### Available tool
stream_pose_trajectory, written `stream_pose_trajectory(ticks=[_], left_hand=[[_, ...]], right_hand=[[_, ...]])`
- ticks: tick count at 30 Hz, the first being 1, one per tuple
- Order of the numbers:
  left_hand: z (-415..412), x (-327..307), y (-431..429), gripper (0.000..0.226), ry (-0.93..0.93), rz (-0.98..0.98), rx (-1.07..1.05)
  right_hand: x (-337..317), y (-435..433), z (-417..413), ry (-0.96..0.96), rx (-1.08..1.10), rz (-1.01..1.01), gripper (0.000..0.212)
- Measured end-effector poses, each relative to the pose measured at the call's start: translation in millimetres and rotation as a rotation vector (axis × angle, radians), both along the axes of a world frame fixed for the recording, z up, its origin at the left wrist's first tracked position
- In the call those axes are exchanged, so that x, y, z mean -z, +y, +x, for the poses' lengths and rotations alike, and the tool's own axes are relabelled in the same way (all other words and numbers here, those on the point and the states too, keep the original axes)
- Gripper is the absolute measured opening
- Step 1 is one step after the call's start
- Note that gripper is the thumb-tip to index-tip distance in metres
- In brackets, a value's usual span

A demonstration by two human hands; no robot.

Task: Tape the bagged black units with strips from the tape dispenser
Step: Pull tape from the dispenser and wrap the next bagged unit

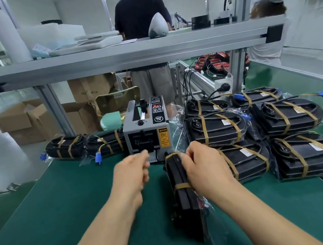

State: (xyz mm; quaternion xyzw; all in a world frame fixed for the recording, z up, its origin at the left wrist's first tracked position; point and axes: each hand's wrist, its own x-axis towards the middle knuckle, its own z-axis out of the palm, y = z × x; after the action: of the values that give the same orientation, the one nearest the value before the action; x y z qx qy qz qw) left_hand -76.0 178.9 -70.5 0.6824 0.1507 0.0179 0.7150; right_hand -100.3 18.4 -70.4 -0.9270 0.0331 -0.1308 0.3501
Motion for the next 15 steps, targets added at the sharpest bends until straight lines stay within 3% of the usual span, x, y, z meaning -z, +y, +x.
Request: stream_pose_trajectory(ticks=[3, 6, 15], left_hand=[[50, 1, 2, 0.021, 0.191, -0.186, -0.094], [78, 7, -3, 0.027, 0.287, -0.251, -0.100], [106, 6, -17, 0.015, 0.310, -0.483, -0.257]], right_hand=[[1, 0, -1, 0.000, 0.002, 0.025, 0.033], [1, -3, 0, 0.013, 0.000, 0.059, 0.033], [1, -4, 0, 0.027, -0.020, 0.086, 0.032]])
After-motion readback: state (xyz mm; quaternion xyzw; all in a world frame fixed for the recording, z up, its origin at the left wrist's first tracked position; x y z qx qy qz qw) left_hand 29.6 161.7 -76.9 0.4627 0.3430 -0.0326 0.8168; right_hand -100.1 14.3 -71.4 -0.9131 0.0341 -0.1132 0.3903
